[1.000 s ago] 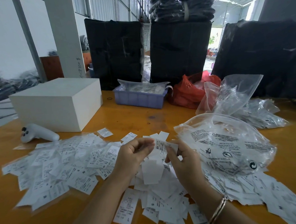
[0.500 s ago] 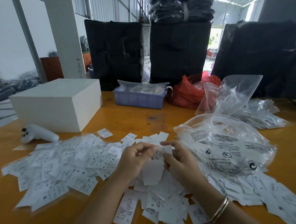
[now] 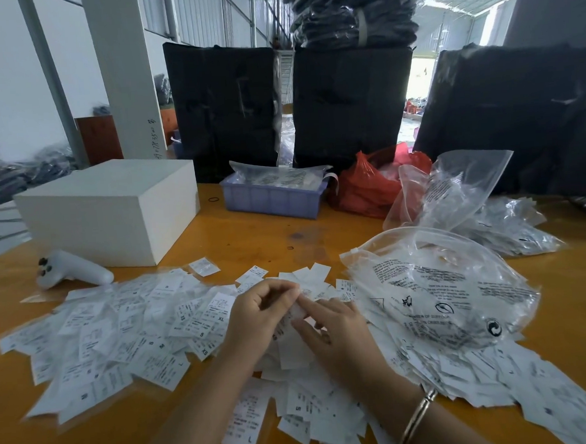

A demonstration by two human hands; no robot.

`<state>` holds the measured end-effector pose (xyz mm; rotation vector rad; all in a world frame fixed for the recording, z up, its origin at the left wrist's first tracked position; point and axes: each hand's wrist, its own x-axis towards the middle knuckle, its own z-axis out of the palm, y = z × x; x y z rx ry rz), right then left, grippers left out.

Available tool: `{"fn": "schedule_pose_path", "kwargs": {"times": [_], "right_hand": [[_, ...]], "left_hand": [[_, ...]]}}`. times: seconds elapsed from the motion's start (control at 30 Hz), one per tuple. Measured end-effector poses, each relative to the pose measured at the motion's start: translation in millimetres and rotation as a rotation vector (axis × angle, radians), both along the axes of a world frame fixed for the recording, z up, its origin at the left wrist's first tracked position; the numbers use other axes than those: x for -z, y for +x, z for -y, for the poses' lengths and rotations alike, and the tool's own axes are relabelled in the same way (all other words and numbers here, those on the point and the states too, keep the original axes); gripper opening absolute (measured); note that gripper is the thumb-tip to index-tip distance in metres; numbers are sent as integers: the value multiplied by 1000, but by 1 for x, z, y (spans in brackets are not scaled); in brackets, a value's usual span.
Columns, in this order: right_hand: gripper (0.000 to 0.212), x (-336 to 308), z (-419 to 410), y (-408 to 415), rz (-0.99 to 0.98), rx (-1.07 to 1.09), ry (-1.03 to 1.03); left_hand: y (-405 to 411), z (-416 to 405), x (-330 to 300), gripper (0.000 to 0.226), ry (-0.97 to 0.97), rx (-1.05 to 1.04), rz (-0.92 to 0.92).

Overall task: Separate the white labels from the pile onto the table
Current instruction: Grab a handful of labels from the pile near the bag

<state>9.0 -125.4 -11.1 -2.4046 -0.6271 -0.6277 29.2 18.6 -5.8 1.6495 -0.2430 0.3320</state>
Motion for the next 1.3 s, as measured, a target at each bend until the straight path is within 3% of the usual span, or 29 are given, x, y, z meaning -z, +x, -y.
{"fn": "schedule_pose_path", "kwargs": {"times": [0.13, 0.23, 0.4, 0.5, 0.6, 0.77, 0.93, 1.07, 1.17, 1.3], "right_hand": [[31, -1, 5, 4, -105, 32, 339], [35, -2, 11, 4, -145, 41, 391], [28, -20, 29, 13, -12, 107, 520], [23, -41, 62, 31, 135, 328, 565], [26, -53, 103, 56, 47, 590, 409], [27, -39, 148, 74, -562, 768, -350], [13, -34, 140, 72, -458, 751, -262], [22, -37, 142, 72, -520, 766, -109], [27, -37, 150, 76, -534, 739, -12], [35, -36, 153, 75, -358, 790, -257]], "left_hand": [[0, -2, 0, 11, 2, 126, -25], [2, -2, 3, 32, 62, 68, -9], [7, -17, -2, 23, 143, -310, 43], [11, -31, -4, 29, 218, -583, 100], [12, -38, -4, 32, 332, -687, 72], [11, -43, 3, 36, 682, -778, -33], [11, -36, 3, 34, 780, -748, 70], [10, -24, 5, 26, 785, -518, 303], [9, -19, 8, 26, 796, -357, 375], [8, -15, 9, 22, 805, -274, 354]]}}
